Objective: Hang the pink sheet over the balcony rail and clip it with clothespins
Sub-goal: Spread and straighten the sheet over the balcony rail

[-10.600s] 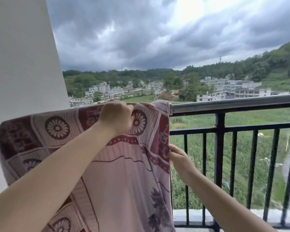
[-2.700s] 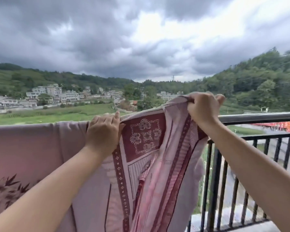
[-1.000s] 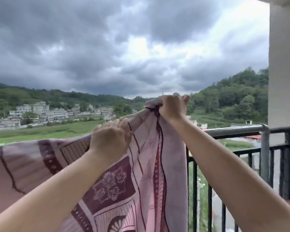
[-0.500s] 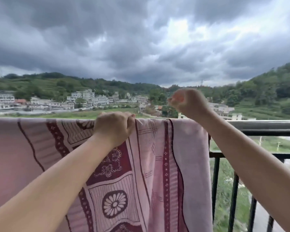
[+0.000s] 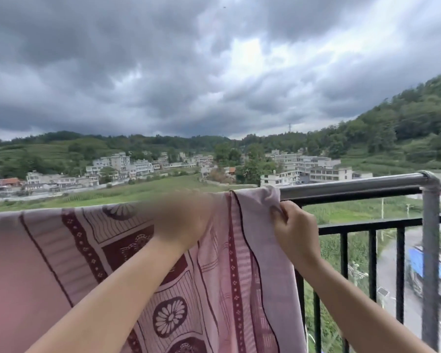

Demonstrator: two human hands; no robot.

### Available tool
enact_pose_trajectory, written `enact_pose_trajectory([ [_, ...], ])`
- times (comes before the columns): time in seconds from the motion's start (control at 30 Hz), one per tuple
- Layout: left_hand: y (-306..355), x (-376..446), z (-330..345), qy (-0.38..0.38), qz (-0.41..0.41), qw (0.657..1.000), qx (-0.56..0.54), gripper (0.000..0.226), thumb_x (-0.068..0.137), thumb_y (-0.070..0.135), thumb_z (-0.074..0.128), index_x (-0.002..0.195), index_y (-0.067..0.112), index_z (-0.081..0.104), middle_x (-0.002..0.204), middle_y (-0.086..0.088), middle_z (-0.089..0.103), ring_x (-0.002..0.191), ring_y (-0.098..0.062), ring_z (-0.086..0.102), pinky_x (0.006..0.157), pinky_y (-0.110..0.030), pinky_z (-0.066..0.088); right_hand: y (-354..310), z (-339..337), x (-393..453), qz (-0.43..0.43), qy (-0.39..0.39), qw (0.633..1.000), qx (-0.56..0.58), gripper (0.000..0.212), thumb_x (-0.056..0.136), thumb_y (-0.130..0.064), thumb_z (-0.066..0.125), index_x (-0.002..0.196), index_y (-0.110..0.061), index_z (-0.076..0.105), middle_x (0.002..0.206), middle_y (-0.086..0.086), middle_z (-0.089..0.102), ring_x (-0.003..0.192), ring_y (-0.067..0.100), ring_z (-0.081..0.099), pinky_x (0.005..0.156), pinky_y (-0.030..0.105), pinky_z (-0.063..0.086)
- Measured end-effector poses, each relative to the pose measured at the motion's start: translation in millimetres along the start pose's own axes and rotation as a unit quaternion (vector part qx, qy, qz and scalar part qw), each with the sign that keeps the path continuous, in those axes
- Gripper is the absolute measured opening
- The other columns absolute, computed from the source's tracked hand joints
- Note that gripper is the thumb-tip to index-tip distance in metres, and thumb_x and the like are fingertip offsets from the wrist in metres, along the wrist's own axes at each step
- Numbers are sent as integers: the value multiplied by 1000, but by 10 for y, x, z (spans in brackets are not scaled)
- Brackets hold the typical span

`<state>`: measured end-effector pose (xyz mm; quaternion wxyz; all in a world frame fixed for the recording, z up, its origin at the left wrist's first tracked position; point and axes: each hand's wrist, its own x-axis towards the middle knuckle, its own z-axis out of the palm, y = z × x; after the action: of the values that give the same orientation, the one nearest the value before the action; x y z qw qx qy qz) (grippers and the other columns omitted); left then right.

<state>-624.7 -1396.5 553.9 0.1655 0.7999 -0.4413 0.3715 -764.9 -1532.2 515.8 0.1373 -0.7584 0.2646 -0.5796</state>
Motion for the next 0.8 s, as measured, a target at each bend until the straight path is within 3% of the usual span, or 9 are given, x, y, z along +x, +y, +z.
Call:
enact_pose_trajectory([
  [0.1,-9,43,-49,1,25,1000,-17,37,93,37,36,112,12,54,113,-7,63,106,-25,56,99,-41,32,-48,-251,292,7,34,999,-22,21,88,-11,51,78,1,65,61,14,64,50,21,48,50,29,39],
  [0.2,30,98,-81,22,35,999,-33,37,91,31,45,116,7,56,113,-12,65,105,-28,59,98,-44,36,-13,-470,719,-16,26,996,-89,25,90,-14,47,82,3,64,72,19,67,59,23,51,54,28,39],
  [0.3,184,202,-109,31,46,998,-38,41,90,37,46,112,5,60,104,-12,69,95,-29,64,92,-44,44,50,-605,1131,-39,17,987,-157,26,91,-15,45,82,2,62,81,22,67,66,27,52,58,26,30],
  [0.37,320,294,-125,50,68,996,-16,43,89,38,38,99,6,65,87,-9,73,77,-27,69,78,-42,52,60,-703,1391,-43,22,986,-159,26,91,-15,45,82,2,62,85,24,67,75,32,57,60,27,30],
  [0.47,527,521,-132,82,54,994,-41,29,93,19,41,92,5,66,81,-11,73,71,-26,67,74,-38,50,203,-845,1788,-27,23,990,-133,25,88,-13,49,70,1,60,80,27,64,79,35,58,59,30,33],
  [0.53,676,678,-63,98,26,992,-70,23,94,11,42,94,3,64,85,-12,71,75,-24,65,78,-35,43,423,-945,1944,-13,6,994,-110,33,84,-11,54,55,3,51,68,29,60,68,29,51,52,29,30],
  [0.63,909,807,94,128,19,989,-73,21,92,7,44,91,2,65,80,-13,71,71,-25,64,78,-37,42,853,-1049,2043,7,-46,998,-50,32,81,-9,59,70,21,57,90,36,64,80,36,63,61,34,48],
  [0.7,1109,860,229,109,35,991,-76,20,92,7,44,89,3,63,77,-14,70,67,-27,64,73,-35,44,1152,-1102,2031,25,-82,995,-53,31,82,-12,59,78,19,61,94,33,66,91,42,62,65,32,48],
  [0.8,1317,884,375,80,34,993,-78,26,96,17,37,86,5,59,81,-11,68,66,-23,58,56,-24,32,1452,-1080,1929,-13,-126,976,-175,32,85,-22,54,68,4,60,82,21,67,80,34,58,67,28,36],
])
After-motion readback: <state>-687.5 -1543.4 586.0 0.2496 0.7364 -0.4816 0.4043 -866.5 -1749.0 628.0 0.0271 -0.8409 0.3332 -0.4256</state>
